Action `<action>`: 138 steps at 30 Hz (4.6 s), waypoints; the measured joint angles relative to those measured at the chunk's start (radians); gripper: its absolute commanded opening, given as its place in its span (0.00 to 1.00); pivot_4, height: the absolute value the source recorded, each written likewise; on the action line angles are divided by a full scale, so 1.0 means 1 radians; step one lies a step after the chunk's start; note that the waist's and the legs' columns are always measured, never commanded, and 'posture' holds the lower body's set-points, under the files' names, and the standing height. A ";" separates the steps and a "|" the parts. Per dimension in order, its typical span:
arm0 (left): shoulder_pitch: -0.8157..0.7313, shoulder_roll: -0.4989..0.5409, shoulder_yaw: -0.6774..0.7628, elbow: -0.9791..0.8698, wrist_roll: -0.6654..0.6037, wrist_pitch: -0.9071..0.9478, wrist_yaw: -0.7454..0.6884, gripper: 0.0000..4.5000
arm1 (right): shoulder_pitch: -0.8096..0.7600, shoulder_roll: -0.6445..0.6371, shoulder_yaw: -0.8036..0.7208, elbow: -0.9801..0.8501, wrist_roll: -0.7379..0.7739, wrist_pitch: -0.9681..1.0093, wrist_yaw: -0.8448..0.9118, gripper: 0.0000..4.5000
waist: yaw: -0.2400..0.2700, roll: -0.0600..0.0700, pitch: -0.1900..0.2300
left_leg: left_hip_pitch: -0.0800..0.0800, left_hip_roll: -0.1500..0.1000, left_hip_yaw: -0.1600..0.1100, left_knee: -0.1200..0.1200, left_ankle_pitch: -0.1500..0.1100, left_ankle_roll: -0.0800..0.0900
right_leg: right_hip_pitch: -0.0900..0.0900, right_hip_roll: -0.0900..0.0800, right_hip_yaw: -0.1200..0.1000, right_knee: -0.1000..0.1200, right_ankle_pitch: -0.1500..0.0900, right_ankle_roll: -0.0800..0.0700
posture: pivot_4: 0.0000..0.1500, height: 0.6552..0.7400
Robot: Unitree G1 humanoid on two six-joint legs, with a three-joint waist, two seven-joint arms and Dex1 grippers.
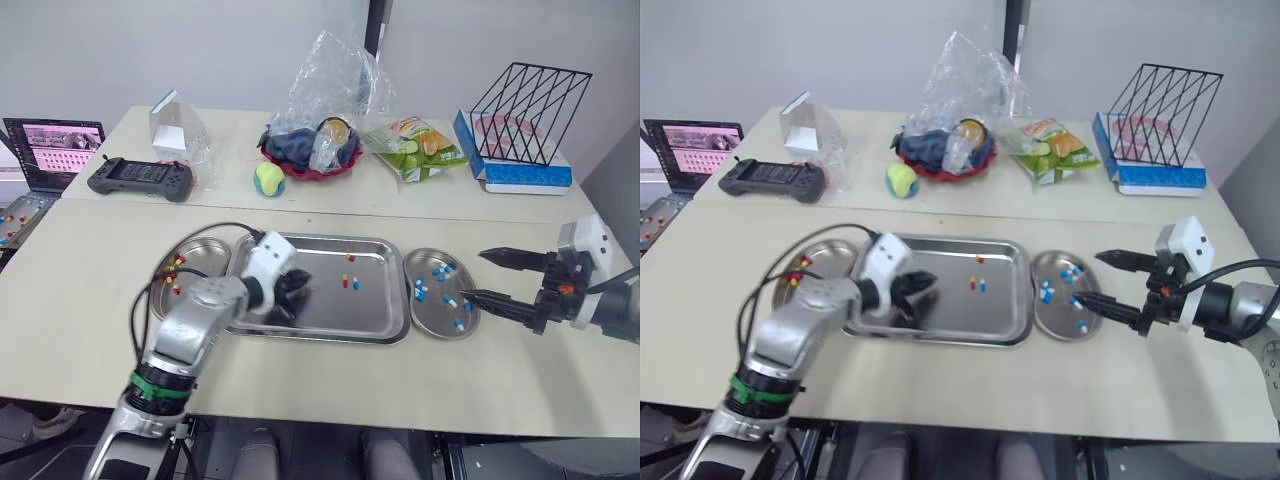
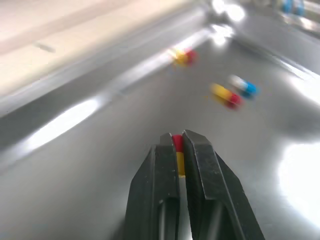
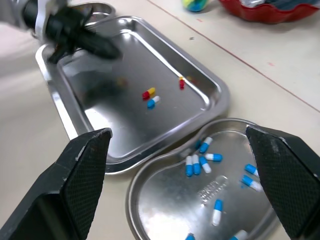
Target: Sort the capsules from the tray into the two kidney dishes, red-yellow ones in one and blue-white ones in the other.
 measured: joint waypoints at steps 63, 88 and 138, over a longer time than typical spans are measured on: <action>0.233 0.392 0.583 0.760 -0.108 -0.647 -0.263 0.98 | -0.109 0.060 0.080 0.235 -0.125 -0.268 0.036 1.00 | -0.014 0.000 0.000 | -0.001 0.001 0.001 -0.003 0.000 0.000 | -0.003 0.000 -0.001 0.000 0.000 0.000 | 1.00 0.87; 0.287 0.402 0.672 0.789 -0.218 -0.683 -0.464 0.98 | 0.034 0.068 -0.035 0.372 -0.145 -0.349 0.034 1.00 | -0.027 0.000 0.000 | -0.001 0.001 0.001 -0.004 0.000 0.000 | -0.002 -0.001 -0.001 0.001 -0.001 0.001 | 1.00 0.87; -0.037 -0.155 -0.082 0.140 -0.004 -0.118 0.162 0.98 | 0.172 0.036 -0.105 0.052 -0.092 -0.198 -0.011 1.00 | -0.004 0.000 0.000 | 0.000 -0.002 0.000 -0.001 0.000 -0.001 | 0.000 -0.001 0.001 0.000 0.000 0.001 | 1.00 0.87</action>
